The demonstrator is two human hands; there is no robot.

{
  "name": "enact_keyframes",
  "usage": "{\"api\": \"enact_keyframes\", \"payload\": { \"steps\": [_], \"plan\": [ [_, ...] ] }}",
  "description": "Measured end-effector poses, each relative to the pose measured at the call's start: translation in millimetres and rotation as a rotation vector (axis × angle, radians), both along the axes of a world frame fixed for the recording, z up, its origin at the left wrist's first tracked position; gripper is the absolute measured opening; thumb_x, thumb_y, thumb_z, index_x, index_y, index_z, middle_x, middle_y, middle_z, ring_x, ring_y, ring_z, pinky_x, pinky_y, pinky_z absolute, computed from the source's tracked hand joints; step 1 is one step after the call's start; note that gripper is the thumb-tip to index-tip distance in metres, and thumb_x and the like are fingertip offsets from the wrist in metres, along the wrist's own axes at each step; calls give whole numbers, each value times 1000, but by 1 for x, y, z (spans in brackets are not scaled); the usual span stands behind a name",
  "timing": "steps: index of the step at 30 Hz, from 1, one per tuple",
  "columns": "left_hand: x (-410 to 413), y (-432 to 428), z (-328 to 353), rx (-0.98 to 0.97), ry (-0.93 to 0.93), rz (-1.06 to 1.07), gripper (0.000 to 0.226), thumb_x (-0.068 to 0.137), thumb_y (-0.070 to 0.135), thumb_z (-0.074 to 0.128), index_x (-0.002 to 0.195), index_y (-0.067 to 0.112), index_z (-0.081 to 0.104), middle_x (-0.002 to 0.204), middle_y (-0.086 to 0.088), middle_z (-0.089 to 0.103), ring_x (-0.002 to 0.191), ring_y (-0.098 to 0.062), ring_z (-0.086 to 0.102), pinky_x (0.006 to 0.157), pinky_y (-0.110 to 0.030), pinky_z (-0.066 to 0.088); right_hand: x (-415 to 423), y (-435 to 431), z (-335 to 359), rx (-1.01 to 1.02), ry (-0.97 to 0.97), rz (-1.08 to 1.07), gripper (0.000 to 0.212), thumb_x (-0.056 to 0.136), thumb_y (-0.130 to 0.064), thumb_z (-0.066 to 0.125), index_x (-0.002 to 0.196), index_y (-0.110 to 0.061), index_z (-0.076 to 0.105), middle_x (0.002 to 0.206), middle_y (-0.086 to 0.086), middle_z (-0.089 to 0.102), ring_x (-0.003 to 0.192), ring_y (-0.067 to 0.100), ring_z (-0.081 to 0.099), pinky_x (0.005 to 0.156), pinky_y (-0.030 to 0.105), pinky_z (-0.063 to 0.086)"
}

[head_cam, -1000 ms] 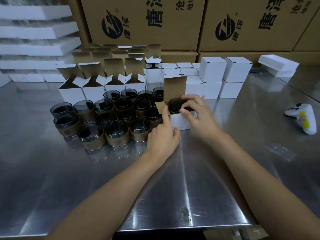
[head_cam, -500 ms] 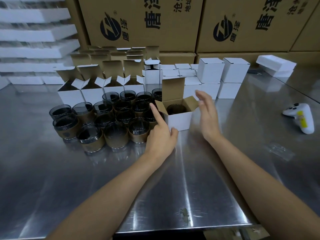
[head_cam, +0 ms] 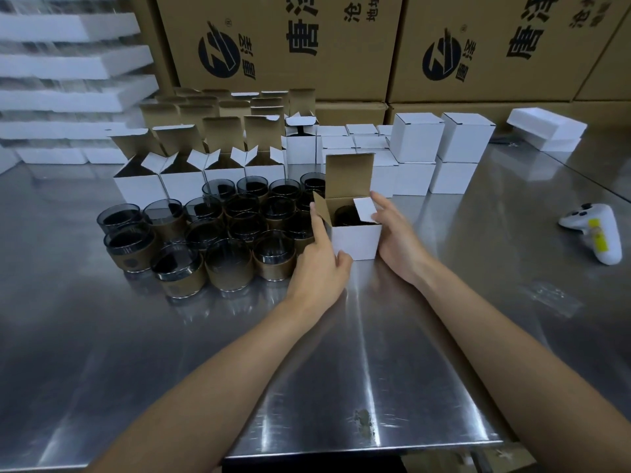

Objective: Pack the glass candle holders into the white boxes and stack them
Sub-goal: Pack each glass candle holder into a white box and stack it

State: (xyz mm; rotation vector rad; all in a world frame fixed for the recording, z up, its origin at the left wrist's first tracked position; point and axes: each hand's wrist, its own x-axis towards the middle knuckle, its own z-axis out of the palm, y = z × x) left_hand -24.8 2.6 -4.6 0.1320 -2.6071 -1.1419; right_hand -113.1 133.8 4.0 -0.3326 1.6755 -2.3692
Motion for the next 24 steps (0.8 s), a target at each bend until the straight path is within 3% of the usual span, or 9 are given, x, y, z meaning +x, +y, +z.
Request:
{"api": "enact_keyframes", "payload": {
  "steps": [3, 10, 14, 17, 21, 24],
  "plan": [
    [0, 0, 0, -2, -1, -1, 90, 91, 14, 48, 151, 13, -19, 71, -8, 65, 60, -23, 61, 62, -37, 52, 0, 0, 3, 32, 39, 3, 53, 72, -9, 47, 124, -14, 57, 101, -4, 72, 91, 11, 66, 76, 23, 52],
    [2, -1, 2, -1, 28, -24, 88, 90, 12, 48, 153, 16, -14, 72, -9, 65, 63, -26, 61, 67, -39, 53, 6, -2, 5, 70, 101, -24, 45, 88, 7, 34, 128, -2, 54, 108, 10, 65, 97, 21, 60, 81, 30, 48],
    [4, -2, 5, -30, 77, -88, 83, 90, 9, 49, 155, 28, 0, 67, -8, 62, 62, -24, 59, 69, -37, 52, 10, -2, 6, 95, 132, -36, 45, 89, 6, 35, 124, -9, 59, 111, 7, 65, 97, 16, 62, 83, 27, 49],
    [3, -3, 7, -9, 69, -100, 71, 92, 9, 48, 154, 25, 18, 65, -11, 62, 62, -29, 60, 72, -43, 53, 11, -2, 5, 97, 142, -32, 45, 89, 4, 36, 125, -10, 58, 112, 6, 66, 97, 15, 63, 81, 27, 49],
    [2, -3, 9, -8, 63, -101, 63, 90, 7, 45, 148, 23, 29, 62, -16, 61, 56, -34, 59, 67, -44, 54, 10, 0, 4, 122, 164, -54, 56, 82, -4, 41, 135, -20, 51, 123, 5, 64, 106, 16, 60, 93, 34, 45],
    [0, -3, 10, -16, 56, -93, 60, 89, 9, 46, 146, 23, 32, 62, -17, 62, 56, -35, 59, 68, -43, 56, 9, -2, 5, 113, 172, -72, 62, 74, -9, 44, 130, -35, 52, 108, -4, 67, 99, 12, 61, 86, 28, 46]
  ]
}}
